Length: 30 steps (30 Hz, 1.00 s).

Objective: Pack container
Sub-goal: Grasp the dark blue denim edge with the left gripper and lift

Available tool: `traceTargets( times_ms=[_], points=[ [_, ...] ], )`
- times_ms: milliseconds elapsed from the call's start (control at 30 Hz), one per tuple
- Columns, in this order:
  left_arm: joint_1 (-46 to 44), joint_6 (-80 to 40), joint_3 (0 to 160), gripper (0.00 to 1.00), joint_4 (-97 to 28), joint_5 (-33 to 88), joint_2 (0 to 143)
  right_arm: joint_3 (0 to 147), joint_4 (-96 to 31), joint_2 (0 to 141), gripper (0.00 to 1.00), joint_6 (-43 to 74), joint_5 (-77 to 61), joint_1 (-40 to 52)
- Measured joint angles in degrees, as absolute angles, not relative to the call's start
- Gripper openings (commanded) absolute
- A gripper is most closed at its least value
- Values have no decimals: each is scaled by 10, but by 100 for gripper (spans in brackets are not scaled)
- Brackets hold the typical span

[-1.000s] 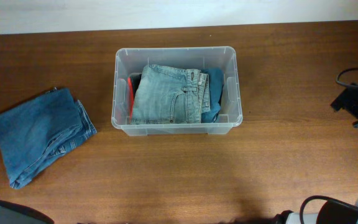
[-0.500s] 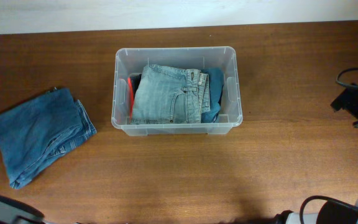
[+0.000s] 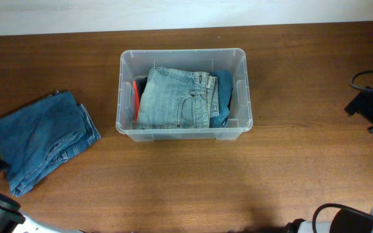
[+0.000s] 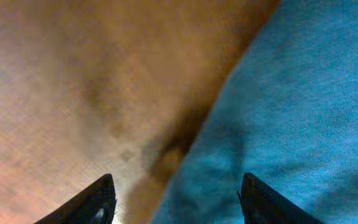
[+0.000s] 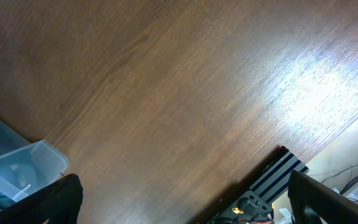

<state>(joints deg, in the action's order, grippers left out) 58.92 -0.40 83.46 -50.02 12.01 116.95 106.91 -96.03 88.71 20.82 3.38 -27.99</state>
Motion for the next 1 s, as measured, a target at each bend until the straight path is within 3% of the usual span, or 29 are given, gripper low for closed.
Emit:
traceTargets(
  times_ms=[1000],
  points=[
    [589,22,804,65,-477,194,1169,1069,-960,887,98,208,34,-280]
  ],
)
